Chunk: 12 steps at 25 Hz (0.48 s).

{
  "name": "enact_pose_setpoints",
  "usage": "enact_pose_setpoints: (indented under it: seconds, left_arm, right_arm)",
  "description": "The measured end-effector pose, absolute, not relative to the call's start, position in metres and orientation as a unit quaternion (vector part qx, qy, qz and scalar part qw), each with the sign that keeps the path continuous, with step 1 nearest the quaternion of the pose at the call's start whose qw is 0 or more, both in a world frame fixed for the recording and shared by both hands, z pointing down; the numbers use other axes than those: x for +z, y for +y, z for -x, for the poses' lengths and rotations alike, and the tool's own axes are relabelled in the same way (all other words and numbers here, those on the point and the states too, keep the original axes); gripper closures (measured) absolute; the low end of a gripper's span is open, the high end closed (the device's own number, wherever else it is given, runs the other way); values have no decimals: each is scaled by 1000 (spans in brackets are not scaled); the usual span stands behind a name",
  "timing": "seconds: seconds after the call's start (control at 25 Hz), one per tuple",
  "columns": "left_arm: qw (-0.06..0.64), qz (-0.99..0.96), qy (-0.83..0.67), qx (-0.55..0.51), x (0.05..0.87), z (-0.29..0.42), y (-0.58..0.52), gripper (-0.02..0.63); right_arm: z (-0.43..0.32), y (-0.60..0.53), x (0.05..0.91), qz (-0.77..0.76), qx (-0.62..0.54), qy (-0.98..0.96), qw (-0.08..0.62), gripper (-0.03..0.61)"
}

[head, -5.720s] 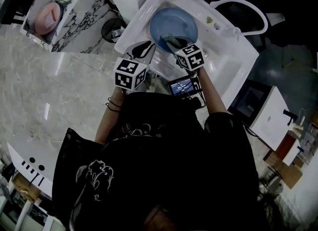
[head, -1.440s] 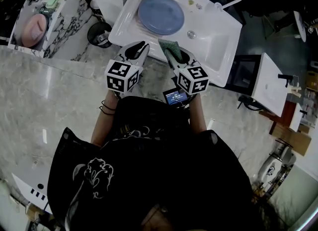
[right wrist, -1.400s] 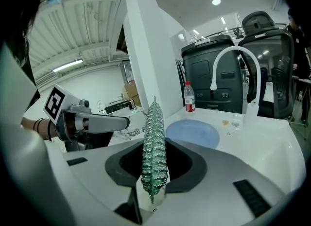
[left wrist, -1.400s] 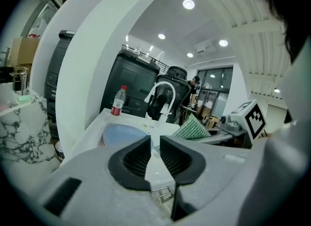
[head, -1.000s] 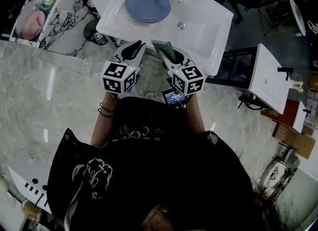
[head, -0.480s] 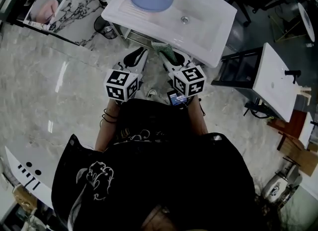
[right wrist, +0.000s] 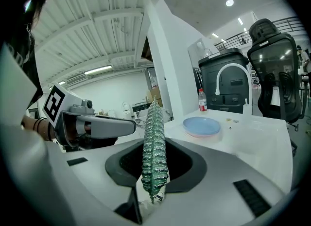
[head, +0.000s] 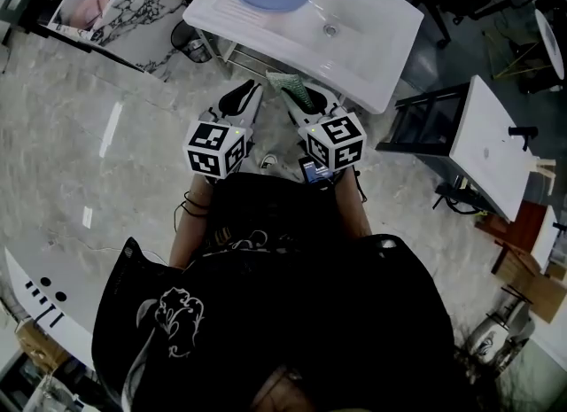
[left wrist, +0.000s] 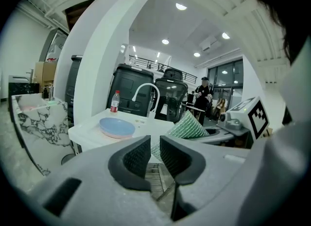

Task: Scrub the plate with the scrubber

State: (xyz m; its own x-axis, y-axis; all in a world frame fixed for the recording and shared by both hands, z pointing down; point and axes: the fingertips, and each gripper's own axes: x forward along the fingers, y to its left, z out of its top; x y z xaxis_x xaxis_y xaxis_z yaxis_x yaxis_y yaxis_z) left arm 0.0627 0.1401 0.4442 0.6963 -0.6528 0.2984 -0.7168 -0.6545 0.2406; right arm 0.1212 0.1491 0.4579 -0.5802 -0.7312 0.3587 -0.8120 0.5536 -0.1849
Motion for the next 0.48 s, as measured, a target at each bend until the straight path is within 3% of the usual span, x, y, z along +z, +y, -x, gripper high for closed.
enact_pose_setpoints:
  seconds: [0.48]
  left_arm:
    - [167,-905,-378,97,444,-68,147,552]
  right_arm:
    - [-128,159,457,-445,166,-872,118,489]
